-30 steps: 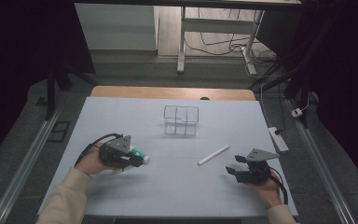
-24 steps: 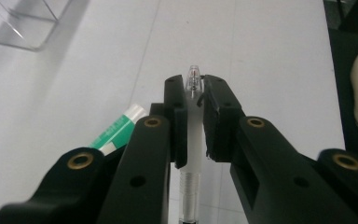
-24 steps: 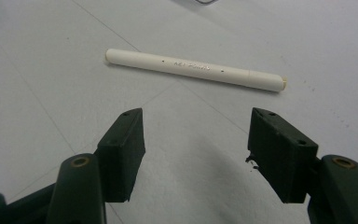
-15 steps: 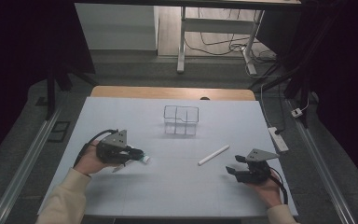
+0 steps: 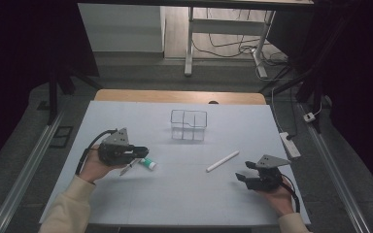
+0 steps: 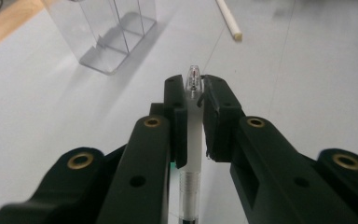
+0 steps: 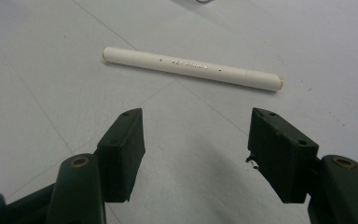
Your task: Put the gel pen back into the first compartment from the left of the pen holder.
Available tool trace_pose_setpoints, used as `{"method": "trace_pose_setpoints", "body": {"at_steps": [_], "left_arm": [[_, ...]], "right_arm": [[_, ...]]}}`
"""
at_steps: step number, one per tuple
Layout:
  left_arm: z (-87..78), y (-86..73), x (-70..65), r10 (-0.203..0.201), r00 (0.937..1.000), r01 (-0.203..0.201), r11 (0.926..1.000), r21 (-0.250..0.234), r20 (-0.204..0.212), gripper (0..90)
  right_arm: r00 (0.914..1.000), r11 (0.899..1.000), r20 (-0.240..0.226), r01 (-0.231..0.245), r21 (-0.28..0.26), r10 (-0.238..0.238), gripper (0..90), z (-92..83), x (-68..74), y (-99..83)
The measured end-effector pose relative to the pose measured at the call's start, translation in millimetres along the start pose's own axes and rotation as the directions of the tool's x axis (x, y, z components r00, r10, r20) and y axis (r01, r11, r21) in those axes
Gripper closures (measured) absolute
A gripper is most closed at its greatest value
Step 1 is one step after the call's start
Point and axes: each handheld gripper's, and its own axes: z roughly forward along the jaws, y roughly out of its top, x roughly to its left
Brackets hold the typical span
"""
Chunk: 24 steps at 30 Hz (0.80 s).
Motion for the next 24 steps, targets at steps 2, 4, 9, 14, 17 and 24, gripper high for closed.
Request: {"method": "trace_pose_setpoints", "body": {"at_steps": [2, 4, 9, 14, 17, 24], "left_arm": [[-1.9, 0.4, 0.0, -0.012, 0.9999, 0.011, 0.9998, -0.018, -0.012, 80.7], [-3.1, 0.3, 0.7, -0.019, 0.9996, 0.018, 0.9993, -0.033, -0.020, 80.7], [-5.4, -0.5, 3.2, -0.050, 0.9981, 0.048, 0.9965, -0.069, -0.035, 80.7], [-8.7, 0.6, 3.1, -0.071, 0.9957, 0.066, 0.9931, -0.097, -0.059, 80.7], [-11.0, 2.7, 2.0, -0.085, 0.9941, 0.077, 0.9899, -0.119, -0.068, 80.7], [-16.3, 12.6, -2.1, -0.106, 0.9908, 0.090, 0.9802, -0.176, -0.084, 80.7]], "right_arm": [[1.0000, 1.000, 0.001, -0.001, -0.001, 0.001, 35.2, -0.2, -0.3, 0.0], [1.0000, 1.000, 0.002, 0.000, 0.002, 0.000, 35.2, -0.2, -0.3, -0.1], [1.0000, 1.000, 0.002, 0.001, 0.002, -0.001, 35.2, -0.4, -0.3, 0.0], [1.0000, 1.000, 0.001, 0.000, 0.002, 0.000, 35.2, -0.3, -0.4, 0.0], [1.0000, 1.000, 0.003, -0.001, 0.000, 0.001, 35.2, 0.0, -0.1, -0.1], [0.9998, 1.000, 0.016, -0.009, -0.015, 0.009, 35.2, -4.3, -0.9, 1.6]]}}
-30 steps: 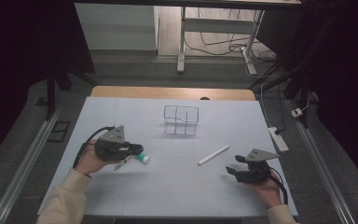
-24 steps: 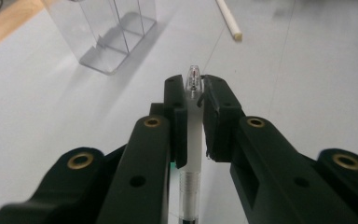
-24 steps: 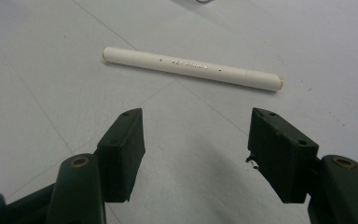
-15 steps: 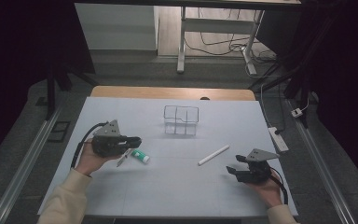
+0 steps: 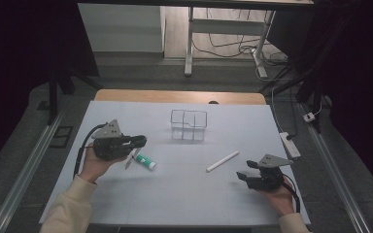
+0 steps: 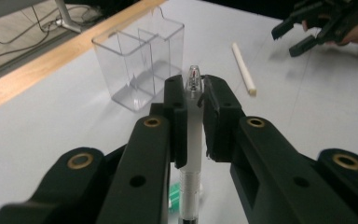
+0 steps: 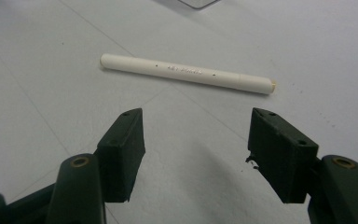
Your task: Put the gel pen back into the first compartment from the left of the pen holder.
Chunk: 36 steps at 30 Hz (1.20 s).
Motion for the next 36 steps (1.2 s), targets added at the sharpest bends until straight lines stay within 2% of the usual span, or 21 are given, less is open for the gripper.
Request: {"method": "trace_pose_setpoints", "body": {"at_steps": [6, 13, 16, 25, 36], "left_arm": [[1.2, 14.3, -5.0, -0.012, 0.9999, 0.012, 0.9988, -0.046, 0.011, 80.7], [6.7, 26.6, -3.2, -0.032, 0.9994, 0.030, 0.9957, -0.087, -0.017, 80.6], [7.4, 29.4, -0.9, -0.053, 0.9986, 0.053, 0.9928, -0.108, 0.003, 80.6], [10.6, 39.3, -0.3, -0.045, 0.9989, 0.044, 0.9923, -0.116, -0.009, 80.6], [19.0, 51.0, 6.0, -0.062, 0.9980, 0.061, 0.9881, -0.141, -0.007, 80.6]], "right_arm": [[1.0000, 1.000, -0.004, -0.005, -0.006, 0.005, 35.2, -0.3, -0.3, -0.3], [1.0000, 1.000, -0.003, -0.002, -0.008, 0.002, 35.2, -0.4, 0.1, -0.2], [1.0000, 1.000, -0.006, -0.004, -0.010, 0.004, 35.2, -0.3, -0.3, -0.2], [1.0000, 1.000, -0.003, -0.005, -0.011, 0.005, 35.2, 0.0, -0.4, -0.4], [1.0000, 1.000, -0.008, -0.005, -0.007, 0.005, 35.2, -0.1, -0.9, -0.4]]}}
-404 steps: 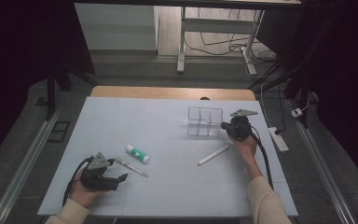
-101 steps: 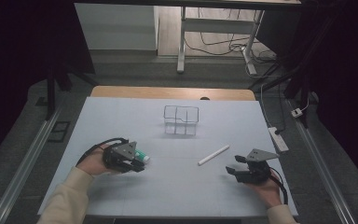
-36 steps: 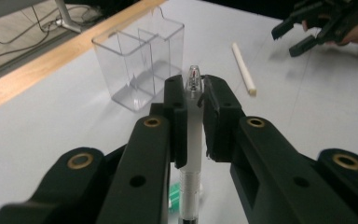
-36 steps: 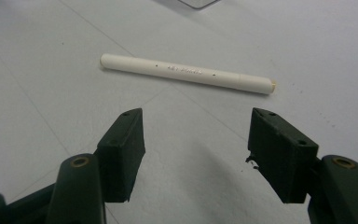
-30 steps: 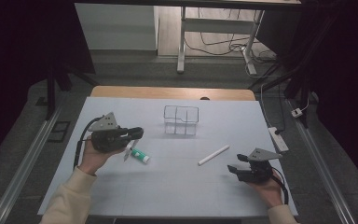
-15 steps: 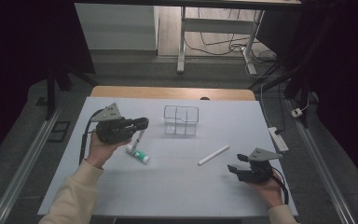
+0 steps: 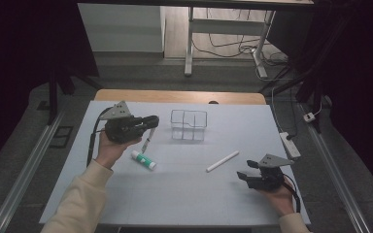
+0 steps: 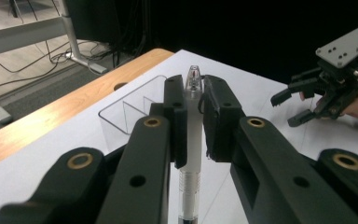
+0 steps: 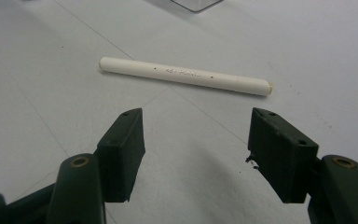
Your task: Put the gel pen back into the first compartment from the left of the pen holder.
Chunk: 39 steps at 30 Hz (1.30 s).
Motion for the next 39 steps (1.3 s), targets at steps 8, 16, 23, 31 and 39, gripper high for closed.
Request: {"method": "trace_pose_setpoints", "body": {"at_steps": [8, 16, 23, 31, 39], "left_arm": [[9.8, 5.2, 5.0, -0.004, 1.0000, 0.004, 1.0000, -0.003, -0.003, 80.6], [19.8, 8.0, 9.4, -0.012, 0.9999, 0.012, 0.9999, -0.009, -0.005, 80.6], [26.4, 11.9, 13.0, -0.016, 0.9998, 0.016, 0.9998, -0.013, -0.008, 80.6], [34.1, 18.2, 15.6, -0.014, 0.9999, 0.014, 0.9998, -0.011, -0.003, 80.6], [41.8, 23.6, 18.7, -0.017, 0.9998, 0.017, 0.9998, -0.009, -0.007, 80.6]], "right_arm": [[1.0000, 1.000, -0.001, 0.000, 0.006, 0.000, 35.2, 0.2, -0.3, -0.3], [0.9999, 1.000, 0.013, 0.000, 0.004, 0.000, 35.1, 0.4, -0.2, -0.7], [0.9999, 1.000, 0.012, -0.005, 0.003, 0.005, 35.1, 0.8, -0.7, -1.4], [0.9999, 1.000, 0.011, -0.007, 0.003, 0.007, 35.0, 1.4, -0.8, -1.7], [0.9999, 1.000, 0.011, -0.005, 0.004, 0.005, 35.0, 1.1, -1.5, -1.9]]}}
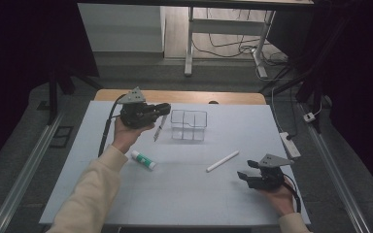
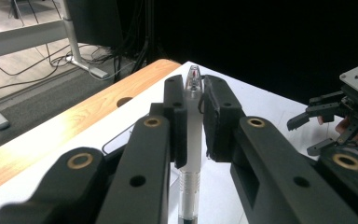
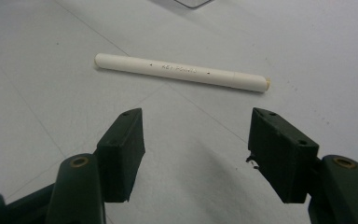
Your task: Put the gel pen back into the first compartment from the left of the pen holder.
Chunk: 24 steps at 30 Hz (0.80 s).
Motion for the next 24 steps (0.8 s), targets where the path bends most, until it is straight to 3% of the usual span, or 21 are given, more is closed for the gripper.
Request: {"method": "trace_pose_setpoints", "body": {"at_steps": [24], "left_arm": [[17.1, 21.6, 9.1, -0.021, 0.9997, 0.021, 0.9996, -0.017, -0.015, 80.6]], "right_arm": [[1.0000, 1.000, 0.004, -0.003, -0.008, 0.003, 35.1, 0.4, 0.0, -0.3]]}}
